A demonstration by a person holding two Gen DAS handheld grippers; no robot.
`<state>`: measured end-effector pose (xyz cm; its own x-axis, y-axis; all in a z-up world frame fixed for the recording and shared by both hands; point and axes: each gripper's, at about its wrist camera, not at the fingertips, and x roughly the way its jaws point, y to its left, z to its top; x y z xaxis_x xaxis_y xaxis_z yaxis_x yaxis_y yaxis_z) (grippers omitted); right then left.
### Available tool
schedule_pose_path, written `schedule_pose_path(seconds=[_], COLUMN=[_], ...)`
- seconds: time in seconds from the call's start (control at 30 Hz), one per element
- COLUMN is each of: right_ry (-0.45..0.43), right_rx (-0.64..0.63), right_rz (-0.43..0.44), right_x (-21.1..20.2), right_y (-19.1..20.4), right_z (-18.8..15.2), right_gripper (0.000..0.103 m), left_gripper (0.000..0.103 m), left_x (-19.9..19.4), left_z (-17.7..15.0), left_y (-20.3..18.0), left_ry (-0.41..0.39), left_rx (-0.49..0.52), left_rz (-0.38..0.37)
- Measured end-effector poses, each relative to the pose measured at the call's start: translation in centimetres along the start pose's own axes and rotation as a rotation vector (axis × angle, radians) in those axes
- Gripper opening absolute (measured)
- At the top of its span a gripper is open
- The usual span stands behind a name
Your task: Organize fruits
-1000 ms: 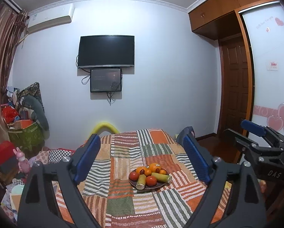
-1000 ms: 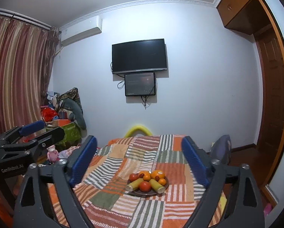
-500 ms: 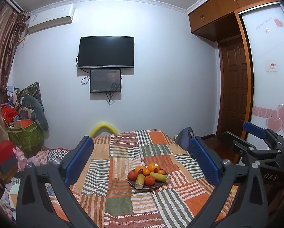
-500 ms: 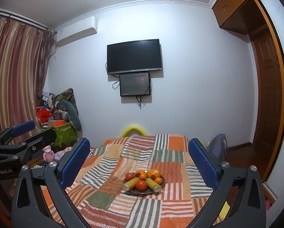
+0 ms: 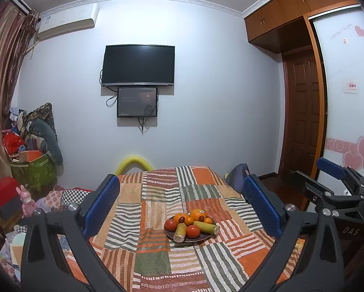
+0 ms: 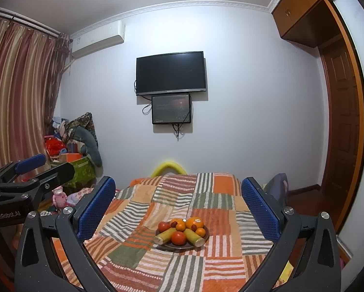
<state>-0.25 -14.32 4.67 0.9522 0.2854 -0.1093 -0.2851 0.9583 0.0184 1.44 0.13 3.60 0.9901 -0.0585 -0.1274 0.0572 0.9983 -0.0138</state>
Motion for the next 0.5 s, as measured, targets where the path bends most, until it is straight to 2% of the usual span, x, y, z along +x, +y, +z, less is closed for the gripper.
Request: schedule_pose_path(seconds=[0.5], right_ry=[0.003], right_rx=[0.014], right_rz=[-0.006], right_x=[-0.19], right_y=[-0.29], right_z=[0.18], right_gripper=[0.103], left_gripper=[0.103], left_x=[0.54], left_z=[-0.37], left_y=[-0.05], left_ry=[0.017], left_rx=[0.003], left_rz=[-0.008])
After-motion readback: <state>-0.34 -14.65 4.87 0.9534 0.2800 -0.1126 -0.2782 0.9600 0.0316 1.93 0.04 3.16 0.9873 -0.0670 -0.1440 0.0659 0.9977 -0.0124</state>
